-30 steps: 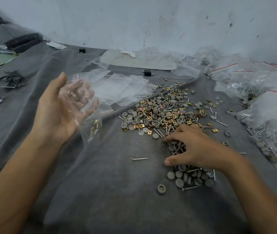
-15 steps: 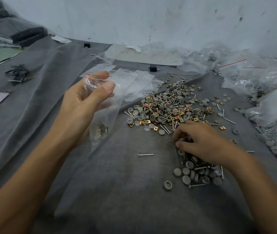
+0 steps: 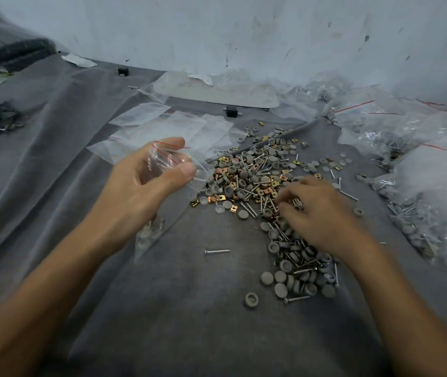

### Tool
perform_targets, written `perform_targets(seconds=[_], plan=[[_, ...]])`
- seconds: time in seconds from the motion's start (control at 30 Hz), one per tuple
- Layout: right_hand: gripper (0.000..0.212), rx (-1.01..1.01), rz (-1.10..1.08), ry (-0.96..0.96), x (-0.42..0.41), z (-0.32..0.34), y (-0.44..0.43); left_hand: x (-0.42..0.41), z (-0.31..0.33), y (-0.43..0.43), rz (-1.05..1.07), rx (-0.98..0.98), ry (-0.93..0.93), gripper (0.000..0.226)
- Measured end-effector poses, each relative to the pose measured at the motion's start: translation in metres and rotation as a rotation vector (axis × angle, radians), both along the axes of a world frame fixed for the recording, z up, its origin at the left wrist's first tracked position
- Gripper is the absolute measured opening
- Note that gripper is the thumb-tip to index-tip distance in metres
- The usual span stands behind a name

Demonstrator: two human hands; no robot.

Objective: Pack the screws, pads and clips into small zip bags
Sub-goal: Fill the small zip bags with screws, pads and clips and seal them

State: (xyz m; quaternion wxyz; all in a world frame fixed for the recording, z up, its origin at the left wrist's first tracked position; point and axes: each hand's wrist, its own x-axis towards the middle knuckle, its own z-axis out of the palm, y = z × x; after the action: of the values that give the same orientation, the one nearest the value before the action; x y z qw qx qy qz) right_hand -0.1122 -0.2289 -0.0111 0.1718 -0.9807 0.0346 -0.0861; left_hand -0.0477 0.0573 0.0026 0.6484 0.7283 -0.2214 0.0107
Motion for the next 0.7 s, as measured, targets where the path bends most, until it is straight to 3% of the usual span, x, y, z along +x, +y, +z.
perform_targets(seconds=[0.13,0.23,0.5,0.63,0.7], plan=[[0.056,-0.182,-0.114,0.106,0.011,-0.01,0.024,-0.006,-0.004,-0.009,-0.035,0.023,0.004,0.055],[0.073,-0.295,-0.147,0.133,0.019,-0.014,0.033,-0.008,-0.003,-0.012,-0.035,0.02,0.003,0.055],[0.057,-0.247,-0.046,0.156,0.028,-0.014,0.033,-0.007,-0.002,-0.011,-0.041,0.004,0.028,0.055],[0.036,-0.134,-0.04,0.133,0.027,-0.014,0.024,-0.007,-0.002,-0.011,-0.045,0.012,0.012,0.057],[0.039,-0.115,-0.046,0.109,0.028,-0.016,0.023,-0.006,-0.003,-0.011,-0.047,0.014,0.009,0.055]])
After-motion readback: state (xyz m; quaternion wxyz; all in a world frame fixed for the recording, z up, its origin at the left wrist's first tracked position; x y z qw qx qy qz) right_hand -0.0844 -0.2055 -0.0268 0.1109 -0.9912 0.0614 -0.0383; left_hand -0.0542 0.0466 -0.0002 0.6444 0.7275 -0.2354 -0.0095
